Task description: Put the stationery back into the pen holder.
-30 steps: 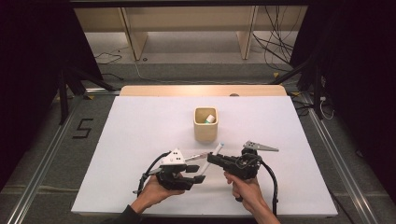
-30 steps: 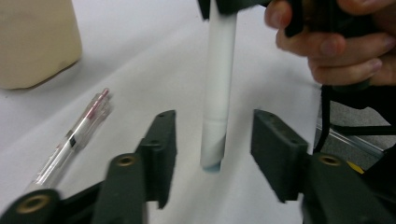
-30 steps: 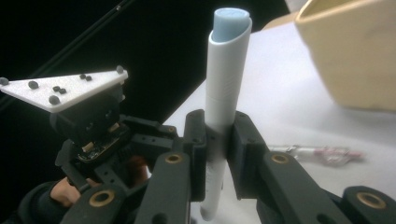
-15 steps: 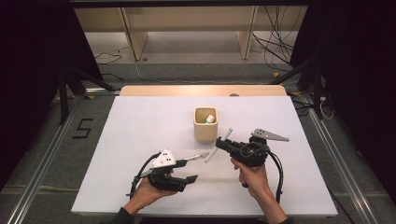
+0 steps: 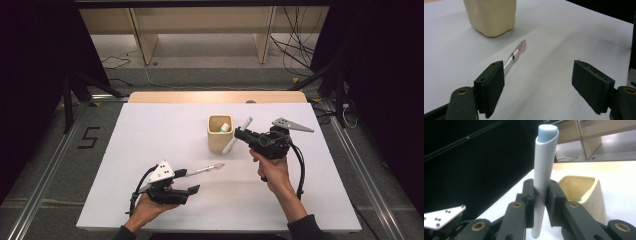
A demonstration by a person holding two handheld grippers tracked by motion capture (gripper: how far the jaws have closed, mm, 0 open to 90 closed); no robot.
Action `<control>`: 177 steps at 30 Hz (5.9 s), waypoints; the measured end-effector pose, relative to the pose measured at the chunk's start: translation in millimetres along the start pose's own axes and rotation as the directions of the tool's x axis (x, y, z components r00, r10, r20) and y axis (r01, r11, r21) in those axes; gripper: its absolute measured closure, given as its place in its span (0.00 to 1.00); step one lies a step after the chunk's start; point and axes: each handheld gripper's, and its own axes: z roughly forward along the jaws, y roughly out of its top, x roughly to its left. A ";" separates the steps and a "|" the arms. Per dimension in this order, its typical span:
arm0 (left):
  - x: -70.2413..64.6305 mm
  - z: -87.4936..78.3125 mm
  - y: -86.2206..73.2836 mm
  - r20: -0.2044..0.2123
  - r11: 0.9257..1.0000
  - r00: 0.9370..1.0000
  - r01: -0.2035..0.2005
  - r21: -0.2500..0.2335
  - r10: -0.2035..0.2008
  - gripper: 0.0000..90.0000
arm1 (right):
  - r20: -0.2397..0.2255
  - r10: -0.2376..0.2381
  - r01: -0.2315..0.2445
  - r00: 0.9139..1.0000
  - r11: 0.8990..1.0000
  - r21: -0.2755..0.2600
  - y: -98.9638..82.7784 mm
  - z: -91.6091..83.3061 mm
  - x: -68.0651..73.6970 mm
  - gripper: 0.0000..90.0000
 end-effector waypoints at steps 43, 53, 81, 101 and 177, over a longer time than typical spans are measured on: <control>7.3 -13.0 -20.5 -0.067 0.999 0.997 0.043 -0.017 -0.044 0.25 | 0.190 -0.007 -0.013 0.982 0.994 0.104 49.0 72.0 -35.6 0.87; 8.4 -14.1 -21.4 -0.074 0.998 0.996 0.050 -0.023 -0.051 0.24 | 0.230 -0.056 0.016 0.972 0.985 0.174 43.8 81.2 -37.2 0.87; 10.7 -14.3 -22.8 -0.081 0.998 0.995 0.057 -0.017 -0.059 0.23 | 0.213 -0.007 -0.025 0.977 0.989 0.143 42.5 61.6 -45.7 0.41; 12.5 -13.0 -21.1 -0.087 0.998 0.994 0.060 -0.011 -0.060 0.23 | 0.174 -0.050 0.025 0.983 0.990 0.140 20.9 8.0 -43.4 0.34; 37.2 66.6 50.6 0.039 0.820 0.979 -0.189 0.541 0.200 0.40 | 0.025 -0.075 0.067 0.997 0.970 0.236 -86.8 -58.4 -12.9 0.26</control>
